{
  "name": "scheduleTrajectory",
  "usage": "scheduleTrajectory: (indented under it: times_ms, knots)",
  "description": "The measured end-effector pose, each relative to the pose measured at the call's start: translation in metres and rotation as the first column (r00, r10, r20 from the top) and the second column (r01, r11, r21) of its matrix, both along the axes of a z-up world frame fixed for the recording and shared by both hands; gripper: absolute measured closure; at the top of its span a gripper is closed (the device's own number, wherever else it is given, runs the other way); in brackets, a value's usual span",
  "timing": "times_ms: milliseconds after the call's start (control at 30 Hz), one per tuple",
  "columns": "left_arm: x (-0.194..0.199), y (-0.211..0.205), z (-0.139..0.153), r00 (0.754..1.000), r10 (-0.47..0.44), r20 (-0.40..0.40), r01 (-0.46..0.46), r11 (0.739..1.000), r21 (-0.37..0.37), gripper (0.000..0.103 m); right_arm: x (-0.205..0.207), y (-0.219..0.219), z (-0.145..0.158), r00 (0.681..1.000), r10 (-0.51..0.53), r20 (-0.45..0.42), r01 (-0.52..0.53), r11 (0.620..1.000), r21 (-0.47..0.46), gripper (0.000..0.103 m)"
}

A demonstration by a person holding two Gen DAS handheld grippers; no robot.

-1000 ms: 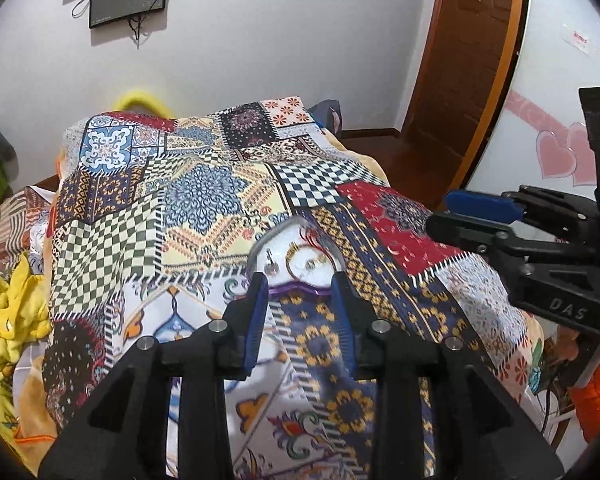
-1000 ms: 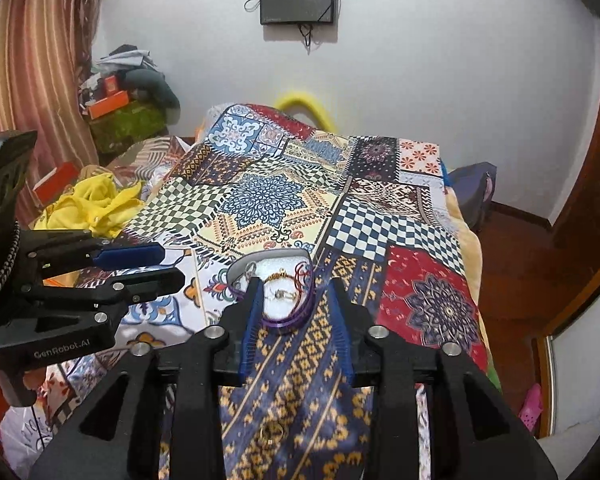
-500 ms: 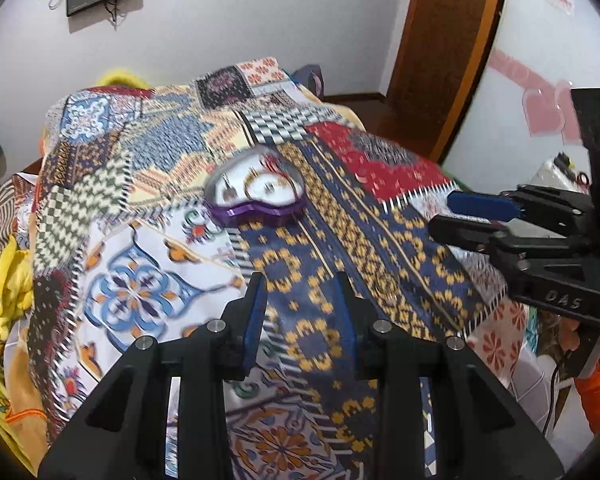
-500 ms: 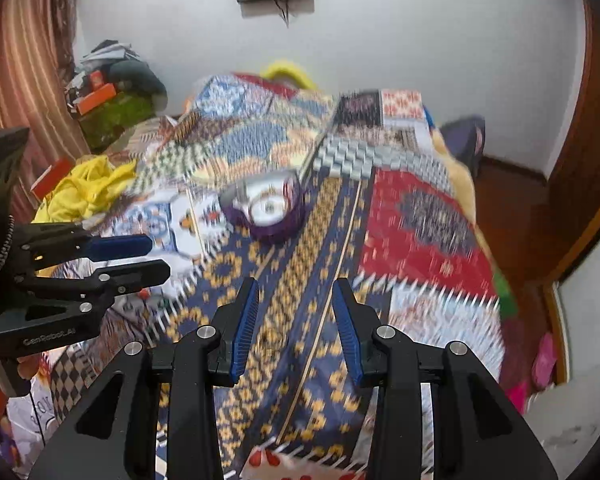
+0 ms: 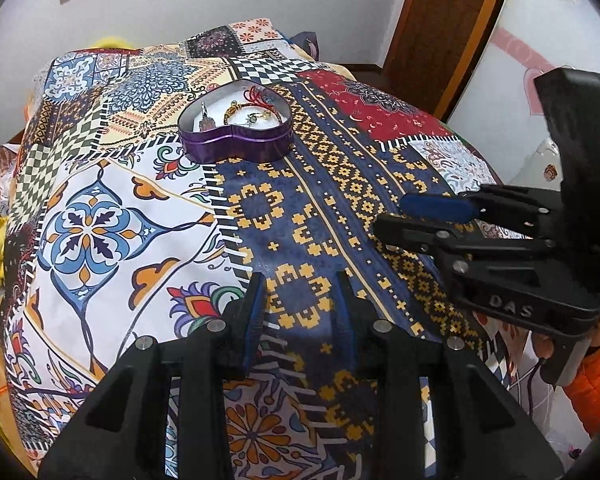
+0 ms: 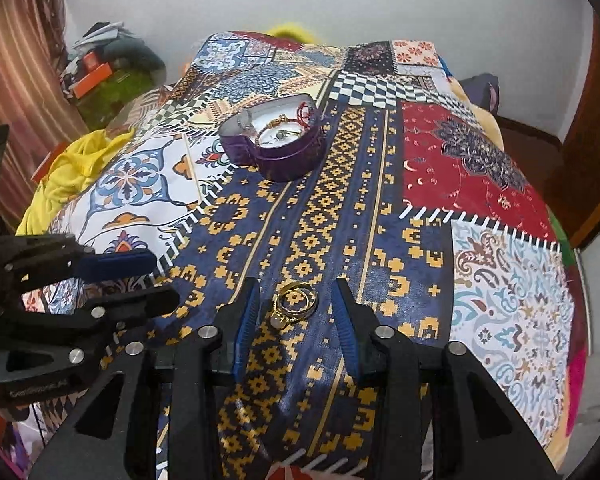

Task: Organize jewelry
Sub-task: 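Move the right tool back down to the gold ring on the bed, then close the right tool on the gold ring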

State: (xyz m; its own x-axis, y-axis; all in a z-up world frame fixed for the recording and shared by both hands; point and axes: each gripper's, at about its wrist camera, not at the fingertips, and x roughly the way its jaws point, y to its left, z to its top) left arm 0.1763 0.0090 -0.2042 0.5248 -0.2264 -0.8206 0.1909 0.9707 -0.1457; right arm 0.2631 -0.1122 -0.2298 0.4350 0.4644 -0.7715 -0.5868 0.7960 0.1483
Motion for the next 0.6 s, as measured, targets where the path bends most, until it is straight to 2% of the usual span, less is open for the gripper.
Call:
scheduleTrajectory:
  times_ms: [67,200,433,600]
  knots:
    - [0.0,-0.002,0.0,1.0,-0.004,-0.003,0.004,1.0,-0.006,0.07,0.001,0.0,-0.004,1.0,0.007,-0.015,-0.007,1.0,-0.002,0.083]
    - [0.006,-0.01,-0.002,1.0,-0.021,-0.011,0.021,1.0,-0.019,0.07,-0.003,-0.002,-0.004,1.0,0.019,0.002,-0.019,1.0,0.005,0.083]
    - [0.017,-0.035,-0.005,0.997,-0.074,-0.029,0.072,0.996,-0.055,0.07,-0.004,-0.022,0.01,0.999,-0.021,0.037,0.02,0.999,0.044,0.083]
    - [0.025,-0.058,-0.011,0.991,-0.124,-0.039,0.123,0.992,-0.035,0.07,-0.006,-0.04,0.015,0.998,-0.053,0.047,0.05,0.998,0.046,0.083]
